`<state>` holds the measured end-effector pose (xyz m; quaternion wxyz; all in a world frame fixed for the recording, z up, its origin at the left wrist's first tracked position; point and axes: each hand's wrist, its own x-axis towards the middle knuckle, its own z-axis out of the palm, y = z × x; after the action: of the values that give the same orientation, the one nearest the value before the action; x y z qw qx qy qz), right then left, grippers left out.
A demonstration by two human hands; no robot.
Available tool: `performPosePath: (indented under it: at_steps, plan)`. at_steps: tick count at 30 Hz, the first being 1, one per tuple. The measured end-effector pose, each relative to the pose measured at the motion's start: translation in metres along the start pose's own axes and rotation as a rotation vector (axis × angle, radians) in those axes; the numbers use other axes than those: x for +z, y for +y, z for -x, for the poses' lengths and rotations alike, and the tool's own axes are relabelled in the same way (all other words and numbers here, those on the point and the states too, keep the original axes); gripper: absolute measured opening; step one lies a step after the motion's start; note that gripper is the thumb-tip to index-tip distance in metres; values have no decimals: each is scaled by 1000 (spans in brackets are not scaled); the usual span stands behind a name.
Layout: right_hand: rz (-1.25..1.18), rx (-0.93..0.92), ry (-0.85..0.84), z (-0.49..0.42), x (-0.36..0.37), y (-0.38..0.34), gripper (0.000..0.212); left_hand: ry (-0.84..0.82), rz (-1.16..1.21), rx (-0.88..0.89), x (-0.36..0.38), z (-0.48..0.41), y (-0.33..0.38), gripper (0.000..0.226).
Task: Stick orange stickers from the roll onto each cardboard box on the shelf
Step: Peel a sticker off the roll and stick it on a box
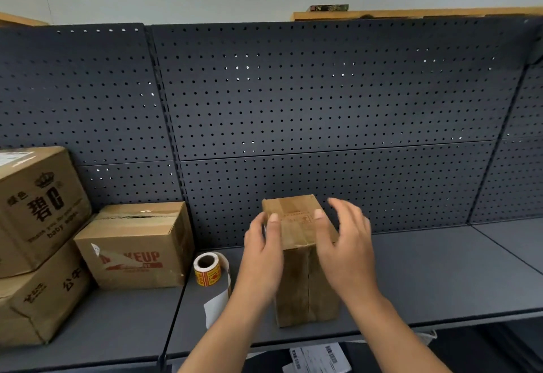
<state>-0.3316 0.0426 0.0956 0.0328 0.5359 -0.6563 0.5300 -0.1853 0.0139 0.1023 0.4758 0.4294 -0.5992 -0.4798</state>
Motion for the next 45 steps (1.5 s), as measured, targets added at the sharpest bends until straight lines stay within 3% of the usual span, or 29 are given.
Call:
performPosePath:
  at_steps: [3,5,9,13,16,18,22,27,30,35,45]
  plan:
    - [-265,316,-133,3,3,25,64,-89,-159,-49,5,-15,1,68]
    - [-444,413,-229,11,5,40,63,-126,-172,-97,7,-23,-6,73]
    - [-551,377,-382,31,10,65,48,-97,-267,-61,9,-29,-23,64]
    - [-575,344,-452,48,20,81,67,-99,-255,-49,7,-30,-24,59]
    - [-602,325,-389,49,26,83,94,-74,-147,-42,8,-31,-27,53]
    - [-601,312,-375,45,29,82,89,-40,-31,-76,6,-30,-30,50]
    - [-209,100,-358,26,18,77,83,1,214,-202,-11,-25,-44,39]
    - [395,-243,-492,20,23,54,82,59,322,-417,-27,-18,-86,31]
    - [495,-288,-494,29,38,45,74,120,272,-451,-28,-15,-108,32]
    - [555,-351,-472,36,50,42,68,188,-72,-312,-39,-13,-125,33]
    - [612,-375,-560,33,52,54,66,63,-490,-139,-42,-5,-135,35]
